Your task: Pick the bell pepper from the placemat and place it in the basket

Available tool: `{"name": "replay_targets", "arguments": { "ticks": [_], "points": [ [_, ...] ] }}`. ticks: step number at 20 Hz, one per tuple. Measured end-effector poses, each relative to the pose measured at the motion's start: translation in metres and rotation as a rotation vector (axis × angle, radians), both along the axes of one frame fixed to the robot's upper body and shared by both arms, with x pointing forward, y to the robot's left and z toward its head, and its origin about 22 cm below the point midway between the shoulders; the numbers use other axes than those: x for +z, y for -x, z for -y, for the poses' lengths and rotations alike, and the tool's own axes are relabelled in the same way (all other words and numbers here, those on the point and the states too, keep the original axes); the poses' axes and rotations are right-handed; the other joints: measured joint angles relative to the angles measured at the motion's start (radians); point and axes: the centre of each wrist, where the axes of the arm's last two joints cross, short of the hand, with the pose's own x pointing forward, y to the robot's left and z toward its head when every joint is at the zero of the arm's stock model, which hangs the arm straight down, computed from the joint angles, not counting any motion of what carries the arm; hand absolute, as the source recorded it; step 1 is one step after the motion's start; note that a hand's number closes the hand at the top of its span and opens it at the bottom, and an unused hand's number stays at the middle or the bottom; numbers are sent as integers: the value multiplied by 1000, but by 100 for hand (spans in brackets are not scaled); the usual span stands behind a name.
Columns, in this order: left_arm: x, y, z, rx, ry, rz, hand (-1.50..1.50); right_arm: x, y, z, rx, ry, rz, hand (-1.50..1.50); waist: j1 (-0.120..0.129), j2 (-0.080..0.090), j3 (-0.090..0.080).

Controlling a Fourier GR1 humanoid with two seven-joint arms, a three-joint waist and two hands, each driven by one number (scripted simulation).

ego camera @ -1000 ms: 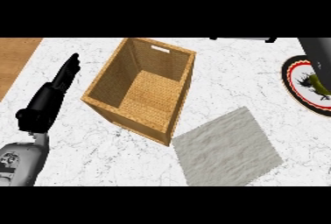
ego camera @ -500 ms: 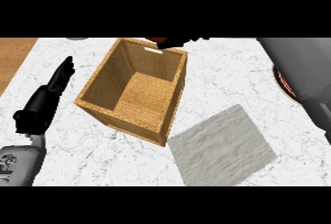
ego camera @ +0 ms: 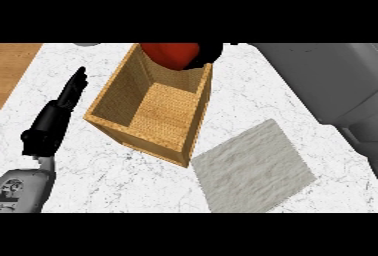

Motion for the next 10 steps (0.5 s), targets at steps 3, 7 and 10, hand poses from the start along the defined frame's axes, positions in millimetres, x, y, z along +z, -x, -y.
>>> {"name": "replay_targets", "arguments": {
  "ticks": [3, 7, 10],
  "points": [
    [3, 0, 4, -2, -4, 3, 0, -7, 1, -4, 8, 31, 88, 150, 2, 0, 0],
    [7, -1, 1, -3, -7, 4, 0, -8, -1, -7, 21, 74, 140, -150, 1, 0, 0],
    [7, 1, 0, 1, -6, 3, 0, -14, -3, -11, 31, 93, 117, -150, 1, -2, 0]
  ]
}}
